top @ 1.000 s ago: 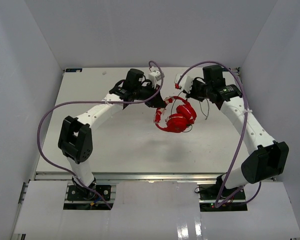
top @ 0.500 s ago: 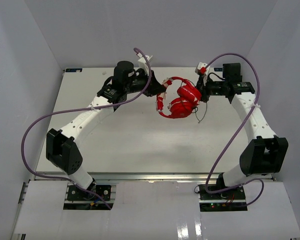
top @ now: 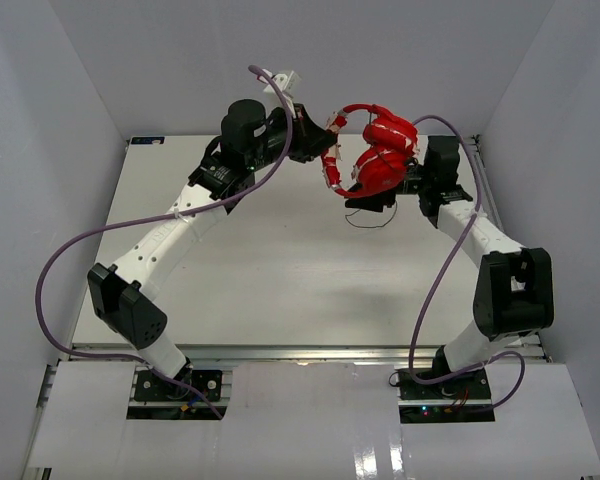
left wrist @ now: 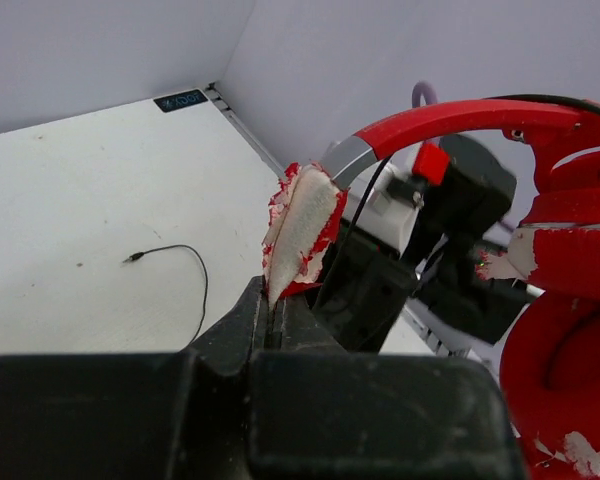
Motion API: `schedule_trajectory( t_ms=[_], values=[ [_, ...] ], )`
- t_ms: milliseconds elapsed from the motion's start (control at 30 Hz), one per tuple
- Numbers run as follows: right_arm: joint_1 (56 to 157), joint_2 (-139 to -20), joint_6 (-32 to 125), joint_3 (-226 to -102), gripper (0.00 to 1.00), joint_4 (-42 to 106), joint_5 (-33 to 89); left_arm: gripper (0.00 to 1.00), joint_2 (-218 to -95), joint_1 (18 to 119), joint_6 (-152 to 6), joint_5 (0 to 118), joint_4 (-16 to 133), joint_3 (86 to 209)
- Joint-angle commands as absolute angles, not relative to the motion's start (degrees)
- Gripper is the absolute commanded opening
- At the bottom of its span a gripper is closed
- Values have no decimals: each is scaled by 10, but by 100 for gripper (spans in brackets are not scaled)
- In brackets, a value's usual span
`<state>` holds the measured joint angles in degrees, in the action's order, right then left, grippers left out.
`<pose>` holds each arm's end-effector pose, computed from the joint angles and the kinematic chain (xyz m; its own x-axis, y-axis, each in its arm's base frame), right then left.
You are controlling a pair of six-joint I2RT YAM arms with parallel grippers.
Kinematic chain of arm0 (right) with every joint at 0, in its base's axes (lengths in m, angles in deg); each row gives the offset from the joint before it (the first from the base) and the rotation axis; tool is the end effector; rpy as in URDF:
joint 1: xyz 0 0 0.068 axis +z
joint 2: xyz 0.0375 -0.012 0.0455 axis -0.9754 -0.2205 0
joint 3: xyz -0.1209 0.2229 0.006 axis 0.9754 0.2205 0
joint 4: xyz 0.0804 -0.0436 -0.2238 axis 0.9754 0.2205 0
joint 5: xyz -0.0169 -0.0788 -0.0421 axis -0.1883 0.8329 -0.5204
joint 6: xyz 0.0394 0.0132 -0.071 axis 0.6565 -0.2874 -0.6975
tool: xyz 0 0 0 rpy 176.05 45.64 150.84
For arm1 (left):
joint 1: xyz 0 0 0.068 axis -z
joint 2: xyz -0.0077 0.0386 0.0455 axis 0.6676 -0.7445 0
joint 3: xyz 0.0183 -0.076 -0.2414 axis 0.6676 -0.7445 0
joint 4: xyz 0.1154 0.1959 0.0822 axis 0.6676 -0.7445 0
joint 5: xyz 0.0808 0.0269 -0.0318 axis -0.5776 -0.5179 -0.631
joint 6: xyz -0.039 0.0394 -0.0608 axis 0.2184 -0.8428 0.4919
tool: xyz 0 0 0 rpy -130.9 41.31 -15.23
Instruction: Wrap the headphones
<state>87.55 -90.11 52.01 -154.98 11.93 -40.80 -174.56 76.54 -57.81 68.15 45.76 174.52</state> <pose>0.3275 0.1302 0.3080 -0.3093 -0.0034 -0.9510 -0.9489 0.0673 0.3084 0.3106 -0.2410 0.4266 -0.4174 -0.2278 -0.8797 0.6733 0.5727 -0.4677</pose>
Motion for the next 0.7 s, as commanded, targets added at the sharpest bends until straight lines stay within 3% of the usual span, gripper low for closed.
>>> schedule_trajectory(
  t_ms=[0, 167, 300, 433, 533, 667],
  values=[
    [895, -914, 806, -1494, 52, -278, -425, 0, -1704, 765, -490, 607, 535, 1751],
    [928, -939, 926, -1452, 55, -479, -411, 0, -1702, 765, -440, 568, 561, 1772],
    [959, -959, 979, -1435, 54, -554, -403, 0, -1704, 765, -413, 522, 547, 1801],
    [980, -984, 1022, -1425, 44, -637, -398, 0, -1698, 765, -423, 452, 511, 1832],
    [999, -972, 1017, -1399, 27, -640, -397, 0, -1696, 764, -460, 392, 491, 1858],
    [1007, -921, 915, -1350, 14, -528, -398, 0, -1706, 747, -530, 330, 473, 1871]
  ],
)
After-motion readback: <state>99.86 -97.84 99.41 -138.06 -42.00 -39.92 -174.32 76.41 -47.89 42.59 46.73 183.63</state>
